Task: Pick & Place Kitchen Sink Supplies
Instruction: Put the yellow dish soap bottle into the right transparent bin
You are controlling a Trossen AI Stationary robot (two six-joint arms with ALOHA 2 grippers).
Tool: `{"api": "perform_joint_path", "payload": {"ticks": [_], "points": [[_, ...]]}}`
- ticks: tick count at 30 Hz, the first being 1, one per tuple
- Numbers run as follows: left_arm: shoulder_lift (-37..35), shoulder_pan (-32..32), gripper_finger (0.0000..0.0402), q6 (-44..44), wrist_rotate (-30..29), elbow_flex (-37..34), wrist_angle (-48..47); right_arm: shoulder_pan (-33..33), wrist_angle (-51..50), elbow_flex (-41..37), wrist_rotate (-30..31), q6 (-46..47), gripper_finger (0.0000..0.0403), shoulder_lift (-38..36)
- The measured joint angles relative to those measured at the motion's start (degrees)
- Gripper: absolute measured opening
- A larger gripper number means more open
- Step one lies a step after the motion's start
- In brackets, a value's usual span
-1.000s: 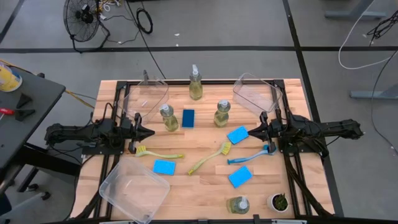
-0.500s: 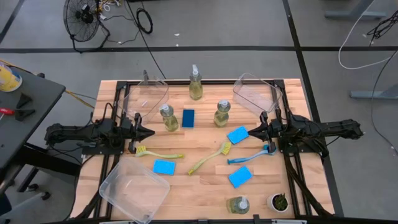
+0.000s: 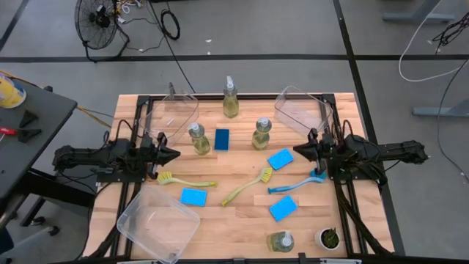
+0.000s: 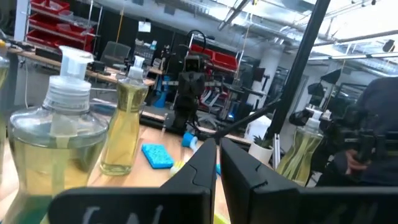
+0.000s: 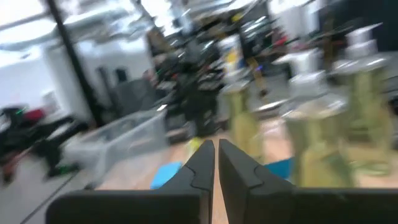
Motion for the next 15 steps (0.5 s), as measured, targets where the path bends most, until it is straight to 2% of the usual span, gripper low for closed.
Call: {"api": "perform_joint_path", "payload": {"ticks": [7,15], "points": [[0.0,0.0,0.0011,0.2,-2.8,4.3,-0.2,0.0,7.8,0.0,8.5,-0.5,0.0027,0.0],[0.0,0.0,0.0008,2.8,-4.9,9.5,-1.0,0.0,14.1,0.0,8.9,-0.1,0.0027,0.0]]}}
